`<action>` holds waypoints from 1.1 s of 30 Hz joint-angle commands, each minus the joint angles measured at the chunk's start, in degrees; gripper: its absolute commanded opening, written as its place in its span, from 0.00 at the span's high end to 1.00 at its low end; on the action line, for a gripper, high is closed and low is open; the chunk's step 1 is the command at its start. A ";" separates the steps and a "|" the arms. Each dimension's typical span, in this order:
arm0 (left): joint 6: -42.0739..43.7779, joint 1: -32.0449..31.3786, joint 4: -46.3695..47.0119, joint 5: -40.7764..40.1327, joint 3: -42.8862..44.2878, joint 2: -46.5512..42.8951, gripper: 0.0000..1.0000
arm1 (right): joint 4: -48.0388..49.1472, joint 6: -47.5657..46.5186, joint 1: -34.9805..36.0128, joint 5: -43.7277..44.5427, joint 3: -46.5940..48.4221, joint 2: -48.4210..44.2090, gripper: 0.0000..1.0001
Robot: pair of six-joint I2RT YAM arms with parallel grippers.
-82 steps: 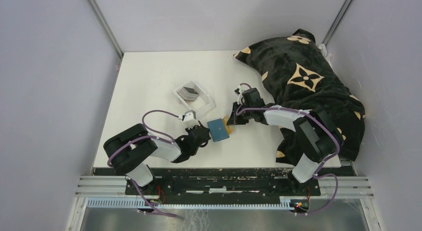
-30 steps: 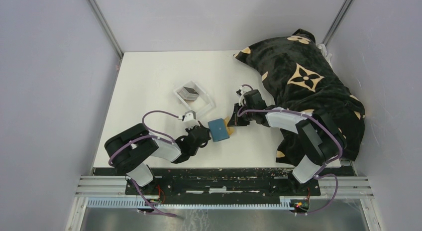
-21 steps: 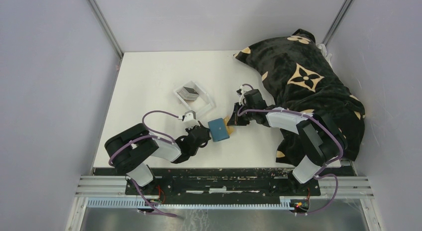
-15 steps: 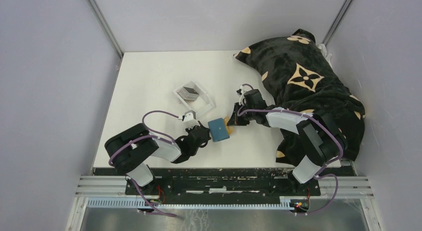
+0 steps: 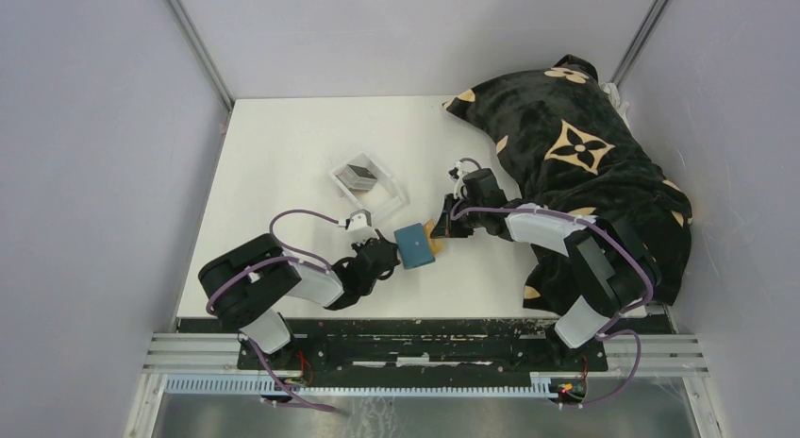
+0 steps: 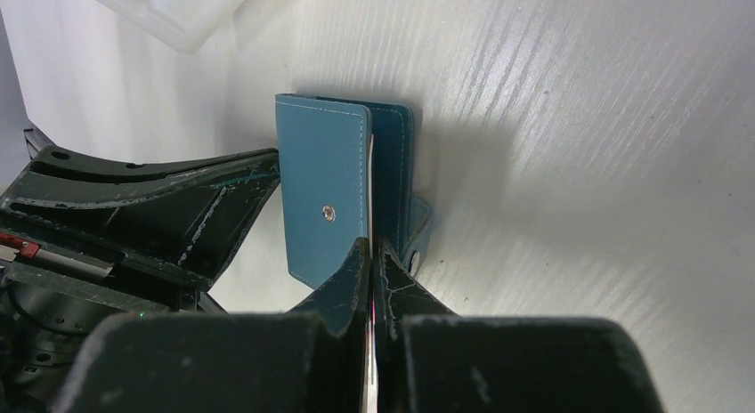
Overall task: Put the credit cards into the card holder
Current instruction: Open the card holder at the center of the board.
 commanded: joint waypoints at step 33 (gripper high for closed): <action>-0.39 -0.46 -2.59 1.08 -1.56 1.60 0.90 | 2.10 0.86 2.26 0.36 2.39 -1.98 0.99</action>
